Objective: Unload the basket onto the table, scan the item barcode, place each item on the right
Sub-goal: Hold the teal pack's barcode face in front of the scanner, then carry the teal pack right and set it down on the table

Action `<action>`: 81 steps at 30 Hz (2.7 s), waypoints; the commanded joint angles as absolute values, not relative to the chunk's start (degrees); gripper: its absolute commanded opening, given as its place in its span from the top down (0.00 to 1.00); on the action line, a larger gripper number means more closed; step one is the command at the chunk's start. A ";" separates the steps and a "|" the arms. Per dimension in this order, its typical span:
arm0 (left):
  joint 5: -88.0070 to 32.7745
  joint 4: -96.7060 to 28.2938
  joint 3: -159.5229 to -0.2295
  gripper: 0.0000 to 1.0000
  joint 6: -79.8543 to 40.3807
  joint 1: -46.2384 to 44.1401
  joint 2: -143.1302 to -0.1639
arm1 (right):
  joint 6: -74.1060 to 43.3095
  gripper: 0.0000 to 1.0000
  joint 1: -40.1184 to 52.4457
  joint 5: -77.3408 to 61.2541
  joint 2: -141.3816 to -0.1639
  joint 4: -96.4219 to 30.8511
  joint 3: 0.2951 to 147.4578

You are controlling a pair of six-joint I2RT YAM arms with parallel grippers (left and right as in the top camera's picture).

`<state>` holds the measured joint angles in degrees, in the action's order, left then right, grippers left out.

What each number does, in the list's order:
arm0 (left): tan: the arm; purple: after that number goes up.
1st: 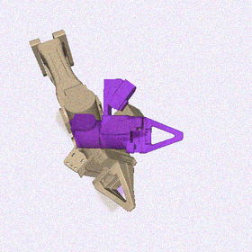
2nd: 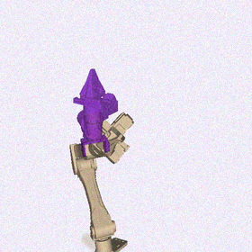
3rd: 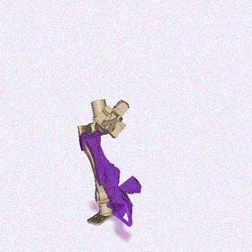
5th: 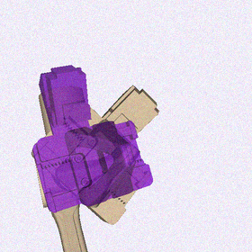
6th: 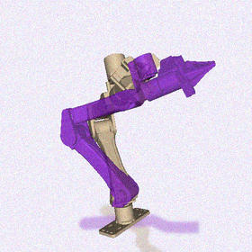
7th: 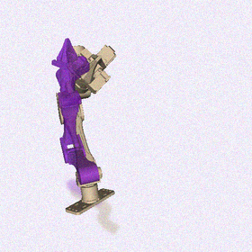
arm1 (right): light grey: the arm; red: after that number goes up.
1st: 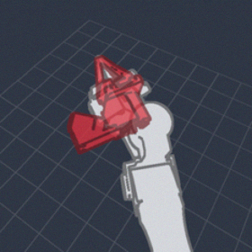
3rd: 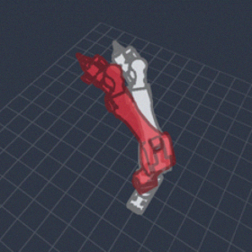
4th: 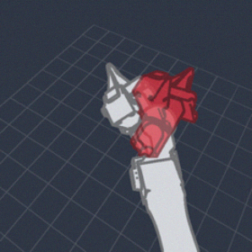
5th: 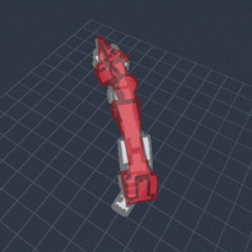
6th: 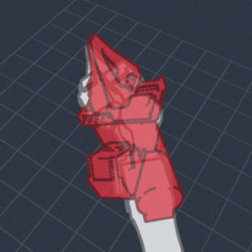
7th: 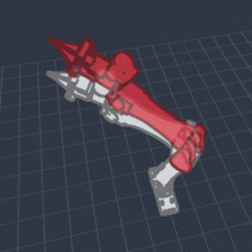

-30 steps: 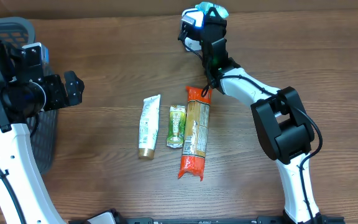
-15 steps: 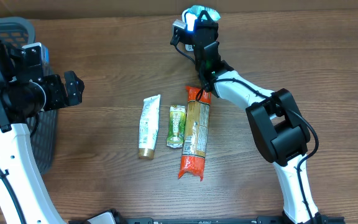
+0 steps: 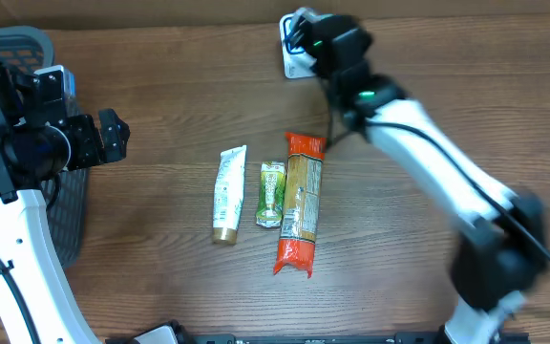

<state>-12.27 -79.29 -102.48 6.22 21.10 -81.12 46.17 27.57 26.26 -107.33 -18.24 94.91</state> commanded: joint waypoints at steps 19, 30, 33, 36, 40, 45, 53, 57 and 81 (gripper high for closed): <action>-13.10 -79.26 -103.28 0.00 7.07 21.32 -81.32 | -7.31 0.96 -12.88 -22.02 -87.59 -57.91 83.02; -13.10 -79.26 -103.28 0.00 7.07 21.30 -81.32 | -9.76 0.96 -23.38 -28.53 -89.82 -40.40 62.92; -13.10 -79.26 -103.28 0.00 7.07 21.32 -81.32 | -15.00 0.96 -25.08 -26.09 -89.82 -35.11 59.11; -13.10 -79.26 -103.28 0.00 7.07 21.30 -81.32 | -21.71 0.96 -25.82 -21.19 -89.82 -32.23 56.58; -13.13 -79.26 -103.28 0.00 7.07 21.30 -81.32 | -29.15 0.96 -25.89 -17.15 -89.82 -27.35 53.17; -13.10 -79.26 -103.28 0.00 7.09 21.30 -81.32 | -29.21 0.96 -25.89 -14.20 -89.82 -25.15 51.86; -13.10 -79.26 -103.28 0.00 7.07 21.30 -81.32 | -29.19 0.96 -25.76 -12.93 -89.82 -26.46 51.70; -13.13 -79.26 -103.28 0.00 7.09 21.30 -81.32 | -29.19 0.96 -25.34 -12.93 -89.82 -26.70 51.70; -13.13 -79.26 -103.28 0.01 7.07 21.26 -81.32 | -30.20 0.68 -26.22 -12.32 -89.82 -23.53 51.70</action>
<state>-12.27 -79.29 -102.48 6.22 21.10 -81.12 -30.06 -25.89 -11.60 -90.50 -23.35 51.99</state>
